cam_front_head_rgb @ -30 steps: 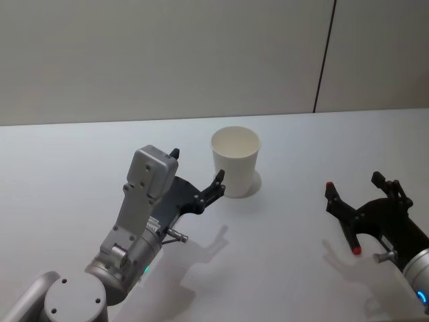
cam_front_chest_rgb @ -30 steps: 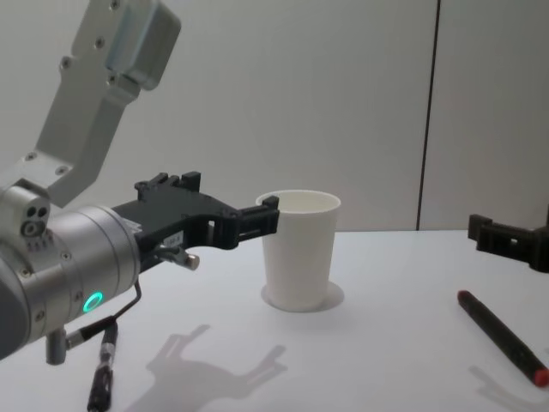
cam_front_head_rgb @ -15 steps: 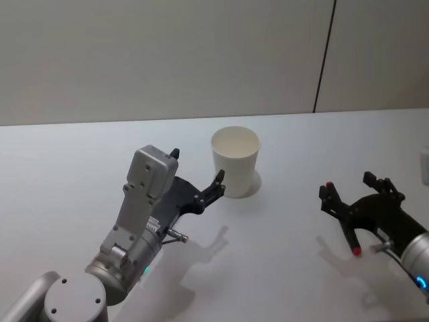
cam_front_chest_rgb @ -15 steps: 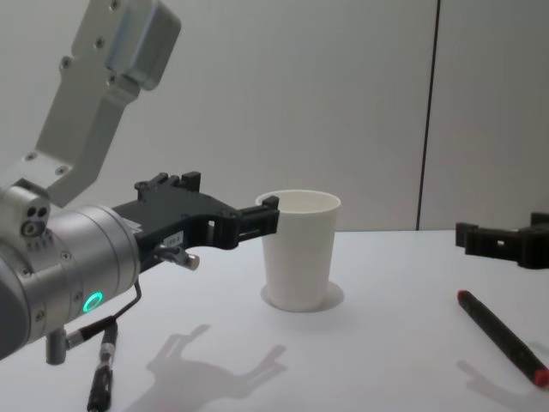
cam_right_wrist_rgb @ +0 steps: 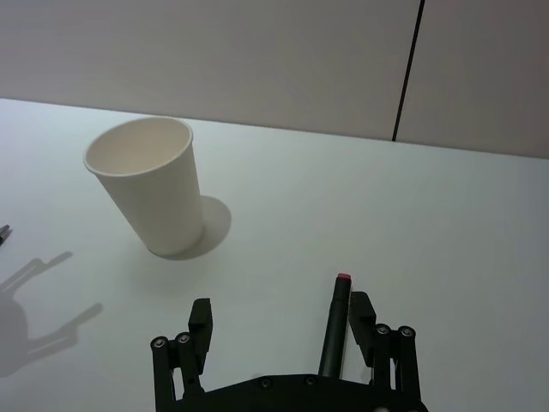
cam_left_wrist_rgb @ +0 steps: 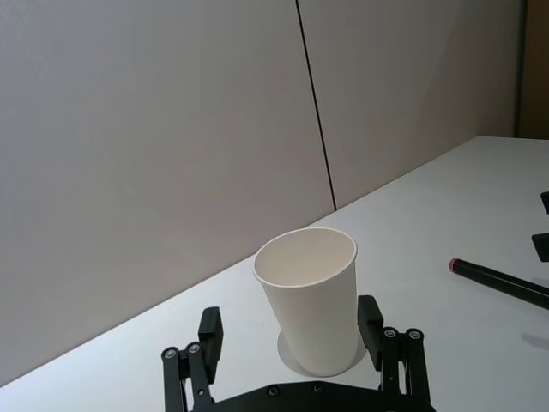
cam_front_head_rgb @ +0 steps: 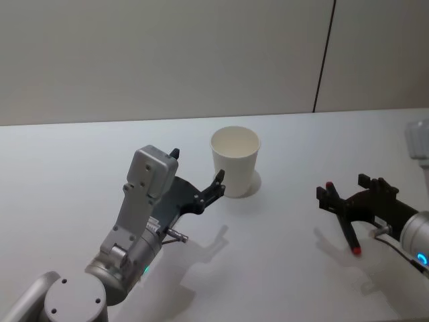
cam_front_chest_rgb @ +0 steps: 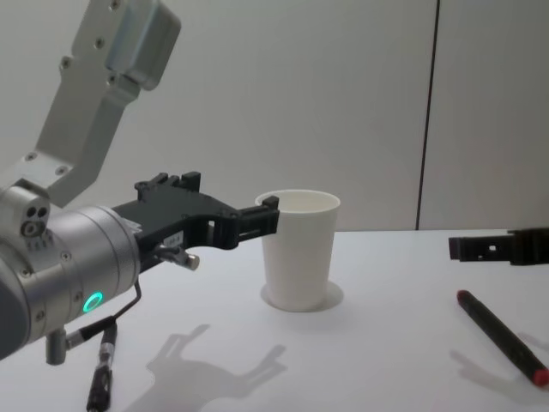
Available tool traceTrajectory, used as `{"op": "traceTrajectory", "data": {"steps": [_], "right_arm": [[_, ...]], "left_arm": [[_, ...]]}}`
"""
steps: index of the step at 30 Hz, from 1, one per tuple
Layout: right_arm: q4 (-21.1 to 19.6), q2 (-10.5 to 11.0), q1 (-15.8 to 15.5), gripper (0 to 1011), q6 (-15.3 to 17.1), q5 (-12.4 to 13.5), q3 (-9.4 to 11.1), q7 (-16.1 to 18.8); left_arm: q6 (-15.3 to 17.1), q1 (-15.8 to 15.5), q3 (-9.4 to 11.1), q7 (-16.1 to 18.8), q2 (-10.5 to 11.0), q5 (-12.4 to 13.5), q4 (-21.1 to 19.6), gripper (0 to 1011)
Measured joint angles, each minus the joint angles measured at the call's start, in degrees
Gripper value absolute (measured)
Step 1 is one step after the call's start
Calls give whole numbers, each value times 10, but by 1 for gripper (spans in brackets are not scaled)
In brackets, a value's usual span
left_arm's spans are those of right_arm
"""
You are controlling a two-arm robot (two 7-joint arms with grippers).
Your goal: Place the pen into the pen holder.
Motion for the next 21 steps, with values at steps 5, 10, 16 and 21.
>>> {"op": "traceTrajectory", "data": {"steps": [5,10,16,21], "right_arm": [[13,-6,25,1002,52,-4,0,3],[27,-12,47,1002,91,-9,0,3],[51,-20,77,1002,138,-16,0,1],[73,-27,101,1002,172,-23,0,0]], "left_arm": [[0,0,0,0,0,0,0,1003],[0,0,0,0,0,0,0,1003],[0,0,0,0,0,0,0,1003],[0,0,0,0,0,0,0,1003]]}}
